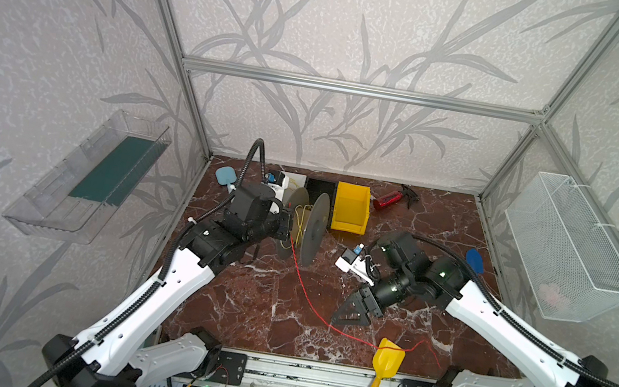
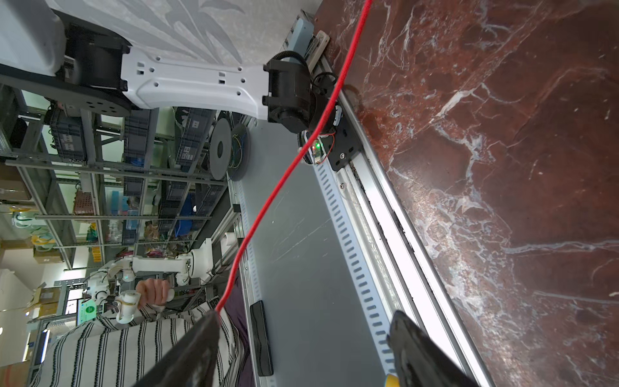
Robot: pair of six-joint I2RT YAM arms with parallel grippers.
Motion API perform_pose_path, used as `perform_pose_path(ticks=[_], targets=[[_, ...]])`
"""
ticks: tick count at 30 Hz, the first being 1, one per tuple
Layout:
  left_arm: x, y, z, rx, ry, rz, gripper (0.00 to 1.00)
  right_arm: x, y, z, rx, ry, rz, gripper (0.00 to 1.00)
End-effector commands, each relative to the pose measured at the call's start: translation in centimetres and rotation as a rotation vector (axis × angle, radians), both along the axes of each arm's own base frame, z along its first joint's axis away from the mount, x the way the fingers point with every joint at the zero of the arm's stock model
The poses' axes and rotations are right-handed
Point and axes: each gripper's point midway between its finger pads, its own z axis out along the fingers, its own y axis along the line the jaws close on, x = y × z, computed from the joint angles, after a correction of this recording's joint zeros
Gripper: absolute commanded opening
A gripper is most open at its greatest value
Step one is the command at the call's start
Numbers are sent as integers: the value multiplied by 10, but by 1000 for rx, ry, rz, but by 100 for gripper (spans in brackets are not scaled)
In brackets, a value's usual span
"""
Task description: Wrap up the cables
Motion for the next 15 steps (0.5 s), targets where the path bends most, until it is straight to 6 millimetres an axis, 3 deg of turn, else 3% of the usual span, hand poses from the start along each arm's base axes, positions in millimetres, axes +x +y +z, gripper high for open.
perform_pose_path(ticks=[1, 4, 6, 10, 15], targets=[[3, -13, 40, -57, -99, -61, 0, 28, -14, 10, -40, -104, -85, 79], [3, -17, 42, -64, -92, -80, 0, 55, -22, 3, -127, -148, -174, 79], [4, -16, 42, -61, -92, -74, 0, 60, -19, 9, -114, -159, -186, 82], [4, -12, 45, -57, -103, -57, 0, 33, 3, 37, 52, -62, -93, 84], [4, -11, 47, -51, -112, -54, 0, -5, 7, 27, 19, -3, 23, 85]])
